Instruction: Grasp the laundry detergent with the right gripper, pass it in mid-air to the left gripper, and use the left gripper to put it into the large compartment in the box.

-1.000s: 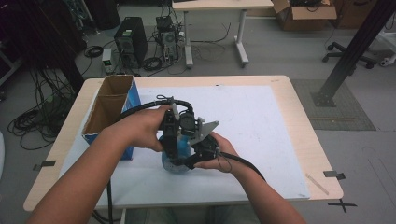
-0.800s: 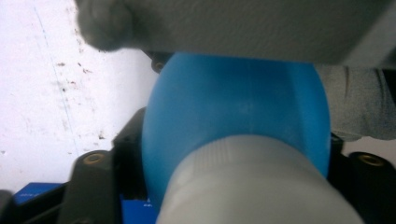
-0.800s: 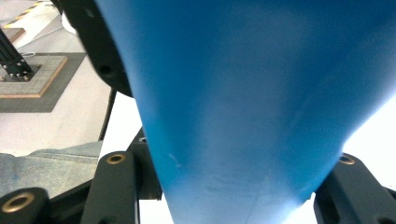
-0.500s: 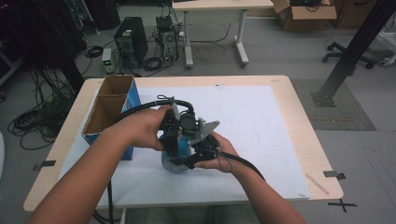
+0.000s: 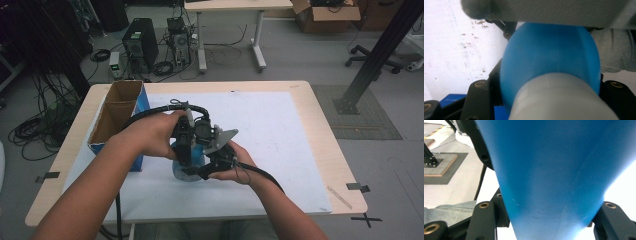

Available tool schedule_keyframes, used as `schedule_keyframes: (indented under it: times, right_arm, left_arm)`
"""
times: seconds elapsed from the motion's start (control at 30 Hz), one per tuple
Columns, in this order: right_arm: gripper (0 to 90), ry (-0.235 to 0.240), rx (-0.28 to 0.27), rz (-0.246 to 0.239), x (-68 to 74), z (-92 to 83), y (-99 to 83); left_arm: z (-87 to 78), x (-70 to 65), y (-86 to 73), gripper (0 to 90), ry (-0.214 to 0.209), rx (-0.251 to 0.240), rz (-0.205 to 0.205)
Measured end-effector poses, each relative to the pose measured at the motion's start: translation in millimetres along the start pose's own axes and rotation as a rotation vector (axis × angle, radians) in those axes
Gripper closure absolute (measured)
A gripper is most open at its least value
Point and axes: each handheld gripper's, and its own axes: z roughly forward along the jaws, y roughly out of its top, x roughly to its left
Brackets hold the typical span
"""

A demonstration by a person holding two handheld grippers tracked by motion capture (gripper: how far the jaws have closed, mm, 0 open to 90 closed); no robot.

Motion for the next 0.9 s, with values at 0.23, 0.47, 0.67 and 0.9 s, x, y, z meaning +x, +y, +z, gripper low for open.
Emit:
schedule_keyframes:
  times: [0.23, 0.47, 0.67, 0.9]
  right_arm:
    - [29.8, -0.006, -0.021, 0.027, 0.3, -2.4, 0.4]
    - [20.8, -0.005, -0.042, 0.088, 1.1, -7.0, -1.1]
    - [11.4, -0.047, -0.047, 0.095, 1.1, -11.2, -2.0]
    - [5.9, -0.058, -0.055, 0.114, -1.2, -16.8, -2.3]
  left_arm:
    - [-2.0, 0.6, 1.8, 39.7, 0.009, -0.006, -0.010]
    - [-5.1, 1.5, 3.1, 39.6, 0.004, 0.004, -0.006]
    - [-7.2, 3.7, 4.5, 39.5, 0.013, 0.019, -0.020]
    - [-7.9, 5.7, 5.6, 39.5, 0.015, 0.021, -0.035]
